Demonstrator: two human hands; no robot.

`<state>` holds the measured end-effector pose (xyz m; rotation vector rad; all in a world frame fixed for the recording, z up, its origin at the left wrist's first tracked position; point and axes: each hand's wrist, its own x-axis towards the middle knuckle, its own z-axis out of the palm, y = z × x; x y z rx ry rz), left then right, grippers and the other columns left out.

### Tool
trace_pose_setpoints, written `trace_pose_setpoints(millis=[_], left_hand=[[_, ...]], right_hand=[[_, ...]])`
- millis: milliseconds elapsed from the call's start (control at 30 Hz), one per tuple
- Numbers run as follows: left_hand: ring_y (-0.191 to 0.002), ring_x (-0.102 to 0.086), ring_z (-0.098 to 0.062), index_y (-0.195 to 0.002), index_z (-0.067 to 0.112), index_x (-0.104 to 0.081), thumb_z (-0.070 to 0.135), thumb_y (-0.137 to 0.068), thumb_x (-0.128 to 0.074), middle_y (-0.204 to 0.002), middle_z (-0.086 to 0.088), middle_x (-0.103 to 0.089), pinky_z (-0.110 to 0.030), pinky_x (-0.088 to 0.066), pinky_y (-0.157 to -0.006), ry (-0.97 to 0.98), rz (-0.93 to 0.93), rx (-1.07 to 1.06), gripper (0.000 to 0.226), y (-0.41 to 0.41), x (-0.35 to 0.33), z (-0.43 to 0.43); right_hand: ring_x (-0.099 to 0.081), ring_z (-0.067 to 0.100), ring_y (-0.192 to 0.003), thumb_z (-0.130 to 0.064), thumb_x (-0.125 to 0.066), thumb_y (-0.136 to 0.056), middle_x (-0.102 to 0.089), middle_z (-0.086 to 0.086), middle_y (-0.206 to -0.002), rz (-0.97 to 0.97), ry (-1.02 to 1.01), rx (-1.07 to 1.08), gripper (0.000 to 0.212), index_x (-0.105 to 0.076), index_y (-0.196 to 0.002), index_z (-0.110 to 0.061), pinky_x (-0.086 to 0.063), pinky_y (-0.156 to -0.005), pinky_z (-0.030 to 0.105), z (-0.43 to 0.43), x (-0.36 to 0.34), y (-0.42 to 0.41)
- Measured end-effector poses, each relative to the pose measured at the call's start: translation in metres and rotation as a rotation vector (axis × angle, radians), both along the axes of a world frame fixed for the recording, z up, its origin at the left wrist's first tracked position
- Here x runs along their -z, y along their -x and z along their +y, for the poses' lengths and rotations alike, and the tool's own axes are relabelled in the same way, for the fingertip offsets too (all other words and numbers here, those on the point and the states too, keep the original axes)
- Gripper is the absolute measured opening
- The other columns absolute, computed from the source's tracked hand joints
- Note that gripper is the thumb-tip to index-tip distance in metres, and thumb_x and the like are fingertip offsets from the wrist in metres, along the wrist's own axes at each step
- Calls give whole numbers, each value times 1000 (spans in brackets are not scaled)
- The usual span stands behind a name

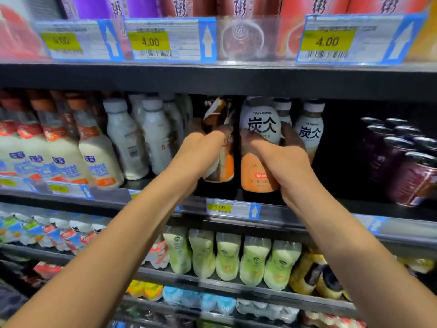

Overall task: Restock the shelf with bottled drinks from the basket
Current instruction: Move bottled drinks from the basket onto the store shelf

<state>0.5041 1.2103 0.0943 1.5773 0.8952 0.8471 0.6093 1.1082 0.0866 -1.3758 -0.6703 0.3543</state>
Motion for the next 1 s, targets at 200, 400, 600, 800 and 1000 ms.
trace_pose_setpoints(millis=[200, 400, 600, 800, 1000], left_hand=[[-97, -66, -32, -120, 9, -56, 49, -52, -62, -107, -13, -68, -46, -53, -89, -42, 14, -22, 79, -36, 8, 53], [-102, -63, -21, -125, 9, -45, 36, -63, -75, -113, -3, -64, -38, -52, -91, -220, 161, 118, 73, -35, 19, 73], [-105, -60, -21, -128, 6, -38, 23, -81, -78, -117, -5, -61, -33, -48, -88, -284, 160, 158, 65, -48, 30, 88], [-105, -66, -21, -126, 15, -53, 26, -72, -85, -117, -2, -68, -37, -51, -97, -388, 196, 161, 63, -60, 34, 104], [-104, -67, -28, -125, 21, -57, 33, -74, -82, -118, -8, -68, -46, -57, -87, -359, 245, 103, 57, -79, 34, 118]], right_hand=[[-69, 14, -94, -55, -81, -56, -73, -8, -102, -329, 299, 260, 62, -64, -108, -26, -55, -80, 28, 48, -3, -16], [-64, 26, -108, -55, -82, -60, -70, 0, -112, -452, 446, 319, 70, -57, -118, -23, -53, -88, 38, 62, 7, -19], [-61, 28, -112, -45, -82, -69, -66, 4, -118, -511, 473, 346, 72, -51, -127, -18, -49, -91, 33, 61, 18, -23], [-55, 36, -117, -43, -77, -78, -48, 12, -132, -685, 575, 430, 78, -39, -142, -21, -45, -90, 38, 59, 17, -26], [-61, 33, -109, -49, -72, -80, -63, 9, -119, -709, 606, 442, 67, -43, -134, -22, -46, -82, 36, 65, 18, -31]])
